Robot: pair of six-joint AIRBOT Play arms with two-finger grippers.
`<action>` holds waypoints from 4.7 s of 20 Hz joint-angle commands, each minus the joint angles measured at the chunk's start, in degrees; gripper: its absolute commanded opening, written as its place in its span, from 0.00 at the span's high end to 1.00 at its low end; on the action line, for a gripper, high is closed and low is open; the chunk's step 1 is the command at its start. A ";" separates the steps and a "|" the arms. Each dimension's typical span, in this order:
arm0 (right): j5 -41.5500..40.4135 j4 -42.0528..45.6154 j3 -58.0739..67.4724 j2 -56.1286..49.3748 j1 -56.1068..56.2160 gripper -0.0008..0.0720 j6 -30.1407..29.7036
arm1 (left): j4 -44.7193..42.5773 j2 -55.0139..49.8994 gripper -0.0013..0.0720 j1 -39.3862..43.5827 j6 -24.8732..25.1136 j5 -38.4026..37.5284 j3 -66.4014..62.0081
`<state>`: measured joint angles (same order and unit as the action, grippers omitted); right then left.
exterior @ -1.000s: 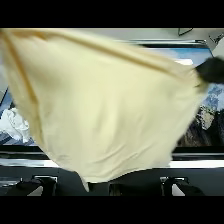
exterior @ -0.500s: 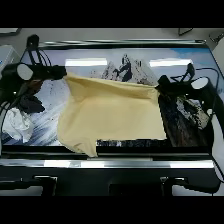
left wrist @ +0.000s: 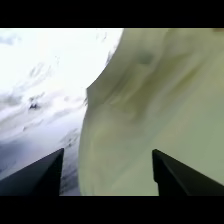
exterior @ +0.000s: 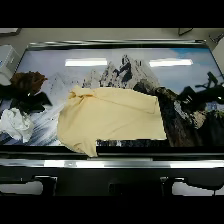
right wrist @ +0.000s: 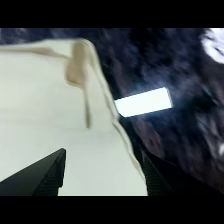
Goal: Fold the clothes and pants, and hang the long-sleeved shirts on hangers.
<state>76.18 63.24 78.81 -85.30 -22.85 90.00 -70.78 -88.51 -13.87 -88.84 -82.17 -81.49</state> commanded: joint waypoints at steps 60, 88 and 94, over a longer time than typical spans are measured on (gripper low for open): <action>-26.01 14.10 29.64 46.36 7.34 0.94 -4.63 | 16.09 49.31 0.95 -5.05 8.87 31.80 -32.04; -49.31 13.84 1.25 -9.64 17.62 0.94 12.48 | 21.33 -2.25 0.95 14.56 11.04 60.24 11.23; -30.49 13.73 2.67 -12.96 15.19 0.94 10.03 | 21.29 -3.89 0.95 15.63 11.02 55.45 11.76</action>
<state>36.67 77.17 81.01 -96.64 -7.07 101.43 -49.45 -91.42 1.41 -77.80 -23.75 -69.58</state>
